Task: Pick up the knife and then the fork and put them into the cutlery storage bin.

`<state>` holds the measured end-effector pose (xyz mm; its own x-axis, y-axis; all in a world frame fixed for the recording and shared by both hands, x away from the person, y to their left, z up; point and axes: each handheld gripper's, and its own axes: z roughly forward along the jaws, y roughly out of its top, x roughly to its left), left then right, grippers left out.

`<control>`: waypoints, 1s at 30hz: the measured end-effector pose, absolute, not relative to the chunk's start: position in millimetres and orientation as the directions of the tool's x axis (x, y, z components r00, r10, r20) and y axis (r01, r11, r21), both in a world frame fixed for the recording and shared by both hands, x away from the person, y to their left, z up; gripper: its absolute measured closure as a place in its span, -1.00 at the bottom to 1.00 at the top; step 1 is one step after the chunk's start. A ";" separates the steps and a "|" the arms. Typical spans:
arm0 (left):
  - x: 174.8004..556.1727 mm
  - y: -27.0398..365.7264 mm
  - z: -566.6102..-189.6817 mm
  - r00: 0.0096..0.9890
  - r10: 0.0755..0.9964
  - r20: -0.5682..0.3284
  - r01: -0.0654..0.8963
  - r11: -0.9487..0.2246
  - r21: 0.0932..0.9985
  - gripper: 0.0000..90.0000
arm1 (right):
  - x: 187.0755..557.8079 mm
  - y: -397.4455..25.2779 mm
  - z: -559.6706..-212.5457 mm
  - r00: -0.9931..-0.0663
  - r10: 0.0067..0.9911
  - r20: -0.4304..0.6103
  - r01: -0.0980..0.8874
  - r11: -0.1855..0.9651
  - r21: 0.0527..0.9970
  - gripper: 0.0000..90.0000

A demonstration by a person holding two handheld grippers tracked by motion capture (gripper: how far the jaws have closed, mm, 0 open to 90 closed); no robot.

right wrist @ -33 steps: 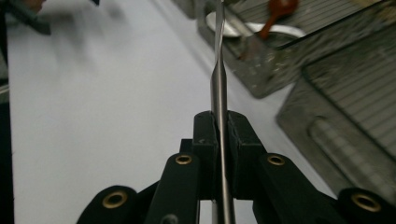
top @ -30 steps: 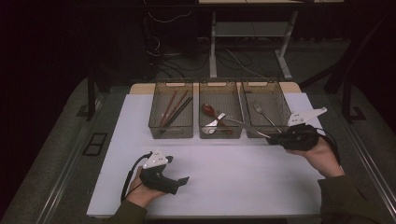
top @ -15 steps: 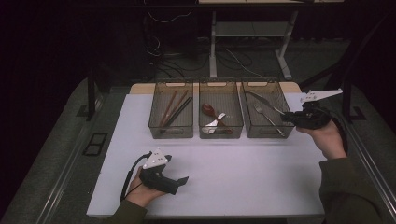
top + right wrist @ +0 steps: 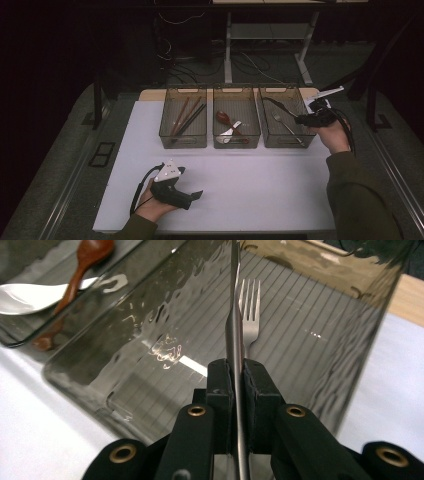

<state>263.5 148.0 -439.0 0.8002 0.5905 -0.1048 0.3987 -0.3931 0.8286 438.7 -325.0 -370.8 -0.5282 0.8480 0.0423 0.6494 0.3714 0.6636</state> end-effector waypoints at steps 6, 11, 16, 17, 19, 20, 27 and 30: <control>263.5 148.6 -439.1 0.802 0.588 -0.109 0.398 -0.390 0.830 -1.00 | 448.2 -317.3 -382.3 -0.526 0.849 0.054 0.681 0.382 0.624 0.84; 263.1 147.6 -439.3 0.804 0.585 -0.106 0.395 -0.393 0.831 -1.00 | 452.7 -313.0 -388.5 -0.531 0.846 0.051 0.695 0.400 0.597 0.83; 263.4 147.4 -439.9 0.805 0.583 -0.106 0.395 -0.395 0.830 -1.00 | 454.5 -311.1 -394.4 -0.536 0.843 0.044 0.709 0.421 0.566 0.83; 263.3 147.5 -439.8 0.806 0.583 -0.106 0.394 -0.394 0.830 -1.00 | 454.5 -310.9 -395.3 -0.539 0.842 0.041 0.708 0.426 0.563 0.83; 263.3 147.5 -439.7 0.806 0.583 -0.105 0.394 -0.395 0.830 -1.00 | 454.4 -311.2 -396.6 -0.543 0.839 0.040 0.706 0.430 0.563 0.82; 263.4 147.5 -439.9 0.806 0.582 -0.105 0.393 -0.395 0.830 -1.00 | 454.2 -311.3 -396.7 -0.542 0.839 0.040 0.705 0.429 0.565 0.81; 263.4 147.0 -440.3 0.807 0.581 -0.105 0.393 -0.396 0.830 -1.00 | 451.5 -315.6 -388.4 -0.541 0.839 0.056 0.672 0.391 0.629 0.56; 263.6 147.0 -440.6 0.807 0.581 -0.107 0.394 -0.395 0.830 -1.00 | 448.8 -318.4 -382.8 -0.537 0.838 0.094 0.662 0.350 0.663 0.35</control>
<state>263.6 147.0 -440.6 0.8071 0.5807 -0.1067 0.3938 -0.3949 0.8301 448.8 -318.4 -382.8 -0.5375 0.8380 0.0939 0.6620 0.3504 0.6625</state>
